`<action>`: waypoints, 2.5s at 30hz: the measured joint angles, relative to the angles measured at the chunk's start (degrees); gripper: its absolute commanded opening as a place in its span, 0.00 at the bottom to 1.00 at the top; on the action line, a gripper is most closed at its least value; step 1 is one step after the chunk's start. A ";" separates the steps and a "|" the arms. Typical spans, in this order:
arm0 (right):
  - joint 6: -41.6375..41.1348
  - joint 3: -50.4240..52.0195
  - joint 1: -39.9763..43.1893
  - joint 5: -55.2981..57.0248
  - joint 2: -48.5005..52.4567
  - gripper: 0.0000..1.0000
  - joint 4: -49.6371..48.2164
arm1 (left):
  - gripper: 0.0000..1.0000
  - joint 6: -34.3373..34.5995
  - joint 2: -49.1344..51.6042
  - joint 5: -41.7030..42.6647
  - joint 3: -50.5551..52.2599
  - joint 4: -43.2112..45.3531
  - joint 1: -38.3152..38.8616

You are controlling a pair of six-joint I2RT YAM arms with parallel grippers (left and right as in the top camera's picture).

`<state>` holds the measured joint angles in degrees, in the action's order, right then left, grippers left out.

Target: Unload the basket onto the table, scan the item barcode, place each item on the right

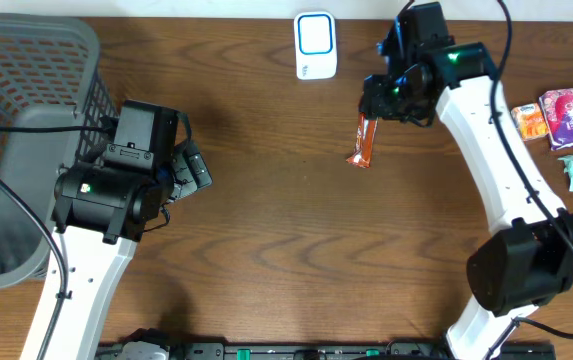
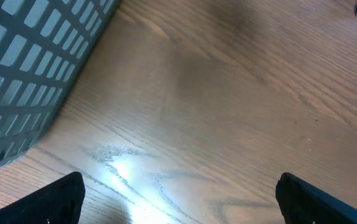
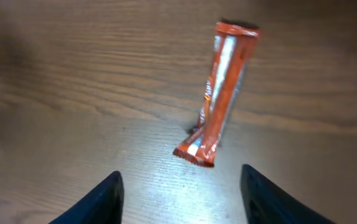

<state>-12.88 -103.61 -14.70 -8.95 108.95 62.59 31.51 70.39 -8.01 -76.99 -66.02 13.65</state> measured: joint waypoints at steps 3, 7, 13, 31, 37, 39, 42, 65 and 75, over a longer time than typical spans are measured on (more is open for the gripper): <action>1.29 0.94 -3.28 3.32 1.79 0.58 -1.07 | 0.98 0.00 0.00 0.00 0.00 0.00 0.00; -1.95 1.25 -8.79 13.57 5.88 0.63 -1.31 | 0.98 0.00 0.00 0.00 0.00 0.02 0.00; -7.67 1.42 -12.76 25.94 14.62 0.64 -2.95 | 0.98 0.00 0.00 0.00 0.00 0.02 0.00; -10.16 1.86 -9.66 34.86 22.69 0.01 -3.52 | 0.98 0.00 0.00 0.00 0.00 0.00 0.00; -7.32 0.96 -7.28 26.32 22.67 0.01 -2.86 | 0.98 0.00 0.00 0.00 0.00 0.00 0.00; -5.49 -0.39 -6.16 19.02 22.56 0.01 -2.29 | 0.98 0.00 0.00 0.00 0.00 0.02 0.00; -2.73 -2.19 -4.13 3.96 22.43 0.01 -2.16 | 0.98 0.00 0.00 0.00 0.00 0.02 0.00; 9.29 19.80 18.12 -51.93 19.67 0.33 -6.08 | 0.98 0.00 0.00 0.00 0.00 0.00 0.00; 4.02 13.33 21.09 -23.10 11.91 0.56 2.80 | 0.98 0.00 0.00 0.00 0.00 0.00 0.00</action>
<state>-8.86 -90.28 6.39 -32.05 120.86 65.39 31.51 70.39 -8.01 -76.99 -66.02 13.65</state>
